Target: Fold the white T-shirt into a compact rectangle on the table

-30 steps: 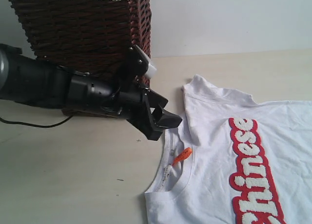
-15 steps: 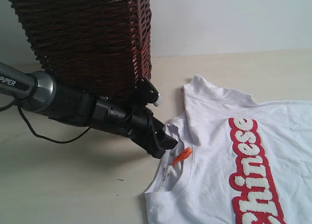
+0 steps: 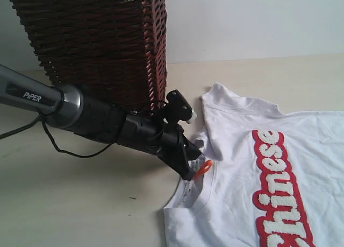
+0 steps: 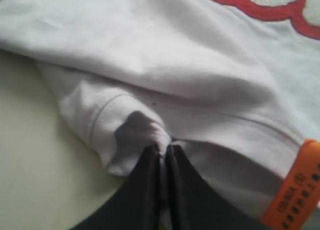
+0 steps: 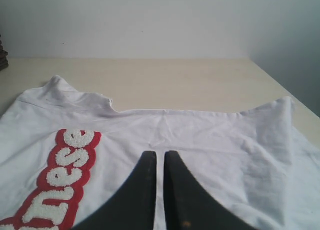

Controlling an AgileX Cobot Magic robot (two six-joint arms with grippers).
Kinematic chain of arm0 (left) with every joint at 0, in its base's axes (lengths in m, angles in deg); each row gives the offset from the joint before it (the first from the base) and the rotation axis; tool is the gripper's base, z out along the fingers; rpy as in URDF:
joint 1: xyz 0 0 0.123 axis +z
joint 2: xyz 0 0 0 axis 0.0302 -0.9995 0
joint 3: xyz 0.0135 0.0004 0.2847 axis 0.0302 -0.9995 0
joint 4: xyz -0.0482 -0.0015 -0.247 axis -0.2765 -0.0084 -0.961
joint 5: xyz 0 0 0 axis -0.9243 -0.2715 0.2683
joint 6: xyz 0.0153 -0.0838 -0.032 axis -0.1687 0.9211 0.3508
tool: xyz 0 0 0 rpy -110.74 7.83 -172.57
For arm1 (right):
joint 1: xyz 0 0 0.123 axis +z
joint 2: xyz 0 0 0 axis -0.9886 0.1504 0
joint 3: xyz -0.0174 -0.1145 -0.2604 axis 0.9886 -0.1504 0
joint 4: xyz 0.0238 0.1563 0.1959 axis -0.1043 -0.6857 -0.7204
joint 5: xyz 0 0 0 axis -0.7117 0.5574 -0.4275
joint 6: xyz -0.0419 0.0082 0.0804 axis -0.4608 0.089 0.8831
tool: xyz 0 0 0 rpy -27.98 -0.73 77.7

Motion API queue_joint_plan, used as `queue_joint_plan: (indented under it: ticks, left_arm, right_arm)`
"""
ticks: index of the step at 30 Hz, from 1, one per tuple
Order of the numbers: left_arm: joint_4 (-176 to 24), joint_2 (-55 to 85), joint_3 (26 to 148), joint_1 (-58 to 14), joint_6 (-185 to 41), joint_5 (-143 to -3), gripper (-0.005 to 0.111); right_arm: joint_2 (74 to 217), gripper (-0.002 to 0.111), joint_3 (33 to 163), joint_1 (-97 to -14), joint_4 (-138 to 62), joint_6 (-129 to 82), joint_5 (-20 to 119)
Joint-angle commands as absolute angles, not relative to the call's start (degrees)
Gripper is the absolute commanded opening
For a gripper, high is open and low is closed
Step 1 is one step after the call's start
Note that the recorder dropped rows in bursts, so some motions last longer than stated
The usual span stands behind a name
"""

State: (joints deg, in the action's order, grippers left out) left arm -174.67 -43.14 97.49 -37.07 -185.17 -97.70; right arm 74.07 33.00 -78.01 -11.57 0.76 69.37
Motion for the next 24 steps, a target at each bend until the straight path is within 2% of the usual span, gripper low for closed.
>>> queue_joint_plan:
  ticks: [1, 5, 11, 18, 20, 22, 24]
  left_arm:
    - [-173.6, -40.4, 96.9, -37.1, -185.2, -87.9, 0.0]
    - [-172.3, -35.9, 95.2, -36.9, -185.2, -82.5, 0.0]
    - [-172.3, -29.9, 89.4, -37.1, -185.2, -84.7, 0.0]
    - [-172.3, -29.0, 84.4, -37.1, -185.2, -83.1, 0.001]
    - [-172.3, -29.0, 83.8, -37.1, -185.2, -82.9, 0.007]
    - [-172.4, -29.0, 83.7, -37.1, -185.2, -82.9, 0.019]
    - [-172.5, -29.0, 83.7, -37.1, -184.6, -83.5, 0.036]
  right_arm:
    - [73.8, 0.008, 32.7, -78.3, -11.6, 0.9, 68.6]
    - [73.8, 0.008, 32.7, -78.3, -11.6, 0.9, 68.6]
    - [73.8, 0.008, 32.7, -78.3, -11.6, 0.9, 68.6]
    - [73.8, 0.008, 32.7, -78.3, -11.6, 0.9, 68.6]
    - [73.8, 0.008, 32.7, -78.3, -11.6, 0.9, 68.6]
    - [73.8, 0.008, 32.7, -78.3, -11.6, 0.9, 68.6]
    - [73.8, 0.008, 32.7, -78.3, -11.6, 0.9, 68.6]
